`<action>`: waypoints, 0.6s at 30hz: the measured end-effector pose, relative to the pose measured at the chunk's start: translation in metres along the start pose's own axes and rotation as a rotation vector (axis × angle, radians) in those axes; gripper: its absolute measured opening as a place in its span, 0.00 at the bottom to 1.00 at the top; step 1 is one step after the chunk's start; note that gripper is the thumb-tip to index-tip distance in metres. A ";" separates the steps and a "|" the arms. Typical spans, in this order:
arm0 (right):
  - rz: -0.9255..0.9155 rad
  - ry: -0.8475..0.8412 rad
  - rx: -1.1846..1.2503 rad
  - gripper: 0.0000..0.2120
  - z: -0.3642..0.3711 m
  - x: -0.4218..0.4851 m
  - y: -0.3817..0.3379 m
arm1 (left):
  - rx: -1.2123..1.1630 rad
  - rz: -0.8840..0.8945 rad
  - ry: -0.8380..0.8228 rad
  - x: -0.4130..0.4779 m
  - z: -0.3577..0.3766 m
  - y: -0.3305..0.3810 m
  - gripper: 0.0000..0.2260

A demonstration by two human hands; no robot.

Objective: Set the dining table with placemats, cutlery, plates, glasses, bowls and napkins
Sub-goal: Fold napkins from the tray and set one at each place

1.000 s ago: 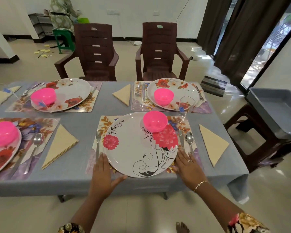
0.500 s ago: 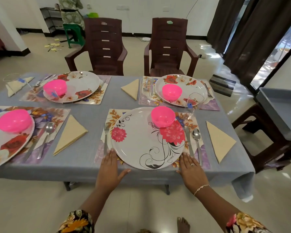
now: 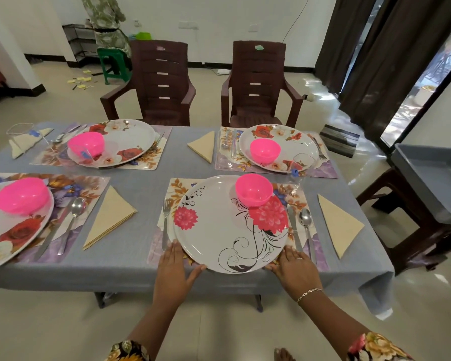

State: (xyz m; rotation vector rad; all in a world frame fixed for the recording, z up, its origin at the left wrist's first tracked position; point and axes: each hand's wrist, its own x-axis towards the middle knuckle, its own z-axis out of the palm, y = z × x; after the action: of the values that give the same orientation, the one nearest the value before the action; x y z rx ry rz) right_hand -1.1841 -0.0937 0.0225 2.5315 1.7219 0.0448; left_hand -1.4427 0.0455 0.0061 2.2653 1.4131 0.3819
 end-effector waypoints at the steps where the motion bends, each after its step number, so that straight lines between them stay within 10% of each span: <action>1: -0.002 0.015 -0.008 0.44 0.000 0.001 0.000 | 0.000 -0.003 -0.003 0.000 0.000 0.000 0.56; 9: -0.027 0.092 0.000 0.21 -0.013 0.003 -0.005 | -0.015 -0.027 0.003 0.004 0.004 0.000 0.54; 14: -0.004 0.084 0.126 0.27 -0.008 0.000 0.001 | -0.017 -0.027 -0.011 0.004 0.004 0.000 0.53; 18: 0.042 0.285 0.217 0.06 -0.026 -0.005 -0.006 | -0.037 -0.035 0.033 -0.004 -0.007 0.006 0.53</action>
State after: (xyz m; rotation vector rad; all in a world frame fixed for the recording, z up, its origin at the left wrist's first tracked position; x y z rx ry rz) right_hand -1.1933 -0.0946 0.0480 2.8360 1.8627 0.2458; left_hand -1.4430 0.0413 0.0146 2.2118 1.4483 0.4325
